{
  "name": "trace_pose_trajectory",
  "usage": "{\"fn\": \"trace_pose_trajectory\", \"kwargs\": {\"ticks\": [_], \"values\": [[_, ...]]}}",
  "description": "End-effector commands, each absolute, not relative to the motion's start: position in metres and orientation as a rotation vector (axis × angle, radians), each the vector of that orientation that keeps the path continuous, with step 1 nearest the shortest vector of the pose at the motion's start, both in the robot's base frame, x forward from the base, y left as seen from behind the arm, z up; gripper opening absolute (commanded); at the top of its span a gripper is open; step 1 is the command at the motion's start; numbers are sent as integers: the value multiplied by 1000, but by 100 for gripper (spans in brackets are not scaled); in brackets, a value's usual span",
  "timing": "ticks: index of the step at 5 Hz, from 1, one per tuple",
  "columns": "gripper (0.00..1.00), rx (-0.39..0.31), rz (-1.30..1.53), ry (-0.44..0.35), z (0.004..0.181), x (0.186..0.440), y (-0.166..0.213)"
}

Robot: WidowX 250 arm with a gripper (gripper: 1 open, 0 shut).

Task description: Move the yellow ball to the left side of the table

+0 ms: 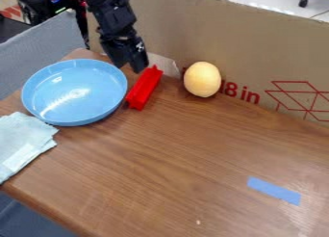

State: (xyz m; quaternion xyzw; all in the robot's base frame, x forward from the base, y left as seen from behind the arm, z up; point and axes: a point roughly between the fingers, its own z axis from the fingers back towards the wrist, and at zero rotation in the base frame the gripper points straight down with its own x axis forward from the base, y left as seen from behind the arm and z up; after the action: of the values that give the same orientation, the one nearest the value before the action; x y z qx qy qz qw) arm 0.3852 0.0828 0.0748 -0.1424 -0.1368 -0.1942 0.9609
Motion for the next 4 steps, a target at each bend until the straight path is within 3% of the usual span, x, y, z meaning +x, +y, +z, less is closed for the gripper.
{"fn": "trace_pose_trajectory", "kwargs": {"ticks": [1, 2, 3, 4], "values": [[100, -245, -423, -362, 100, 388, 85], [100, -229, -468, -390, 116, 405, 69], [100, -225, -514, -423, 127, 396, 50], [100, -229, -509, -453, 141, 414, 46]]}}
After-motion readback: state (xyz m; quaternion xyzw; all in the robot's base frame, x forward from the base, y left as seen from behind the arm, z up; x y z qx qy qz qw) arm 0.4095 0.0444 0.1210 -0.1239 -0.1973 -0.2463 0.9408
